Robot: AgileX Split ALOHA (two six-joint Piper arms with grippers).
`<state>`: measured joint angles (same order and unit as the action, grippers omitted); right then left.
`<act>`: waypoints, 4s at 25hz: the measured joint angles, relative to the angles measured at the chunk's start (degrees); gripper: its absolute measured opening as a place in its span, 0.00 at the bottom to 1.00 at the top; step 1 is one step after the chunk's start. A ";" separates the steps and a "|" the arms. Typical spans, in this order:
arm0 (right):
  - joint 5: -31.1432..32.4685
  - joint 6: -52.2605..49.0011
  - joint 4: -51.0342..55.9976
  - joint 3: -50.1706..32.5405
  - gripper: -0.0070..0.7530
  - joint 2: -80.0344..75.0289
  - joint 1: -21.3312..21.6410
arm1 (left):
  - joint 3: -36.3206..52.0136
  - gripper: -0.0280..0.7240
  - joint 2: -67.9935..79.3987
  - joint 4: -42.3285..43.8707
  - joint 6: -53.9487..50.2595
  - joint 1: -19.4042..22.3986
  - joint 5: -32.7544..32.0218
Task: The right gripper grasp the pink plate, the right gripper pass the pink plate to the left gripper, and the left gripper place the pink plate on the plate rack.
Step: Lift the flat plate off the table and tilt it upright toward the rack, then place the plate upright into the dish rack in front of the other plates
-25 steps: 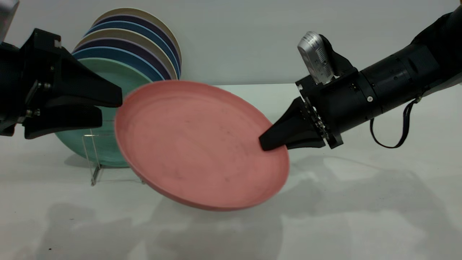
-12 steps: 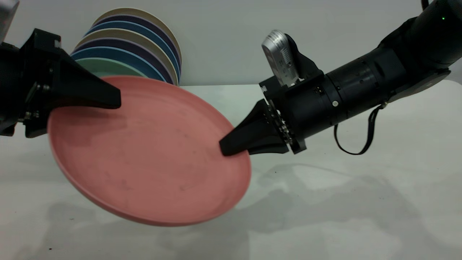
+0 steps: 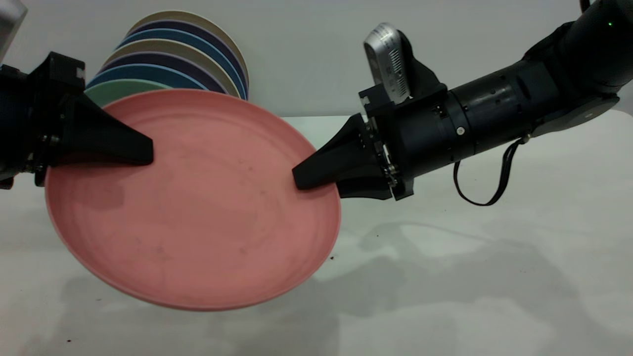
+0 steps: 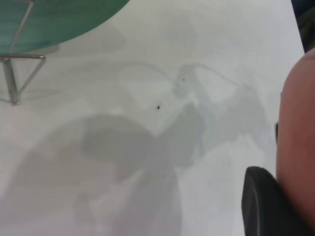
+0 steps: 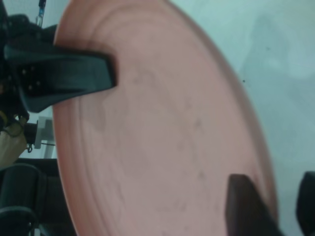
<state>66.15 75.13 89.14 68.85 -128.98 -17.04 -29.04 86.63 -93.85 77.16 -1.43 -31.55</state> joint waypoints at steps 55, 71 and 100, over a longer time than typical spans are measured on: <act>-0.16 -9.32 -22.80 0.00 0.36 2.37 19.26 | -35.20 0.17 6.26 48.45 43.25 0.00 -0.07; -0.16 -9.94 -22.94 0.00 0.36 2.37 19.26 | -35.61 0.17 10.56 48.64 43.25 0.00 3.84; -0.16 -10.11 -23.90 0.00 0.36 2.37 19.26 | -35.89 0.84 15.54 48.37 43.25 0.00 4.91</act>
<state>65.98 65.02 65.24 68.85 -126.61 2.22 -64.92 102.17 -45.48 120.41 -1.43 -26.64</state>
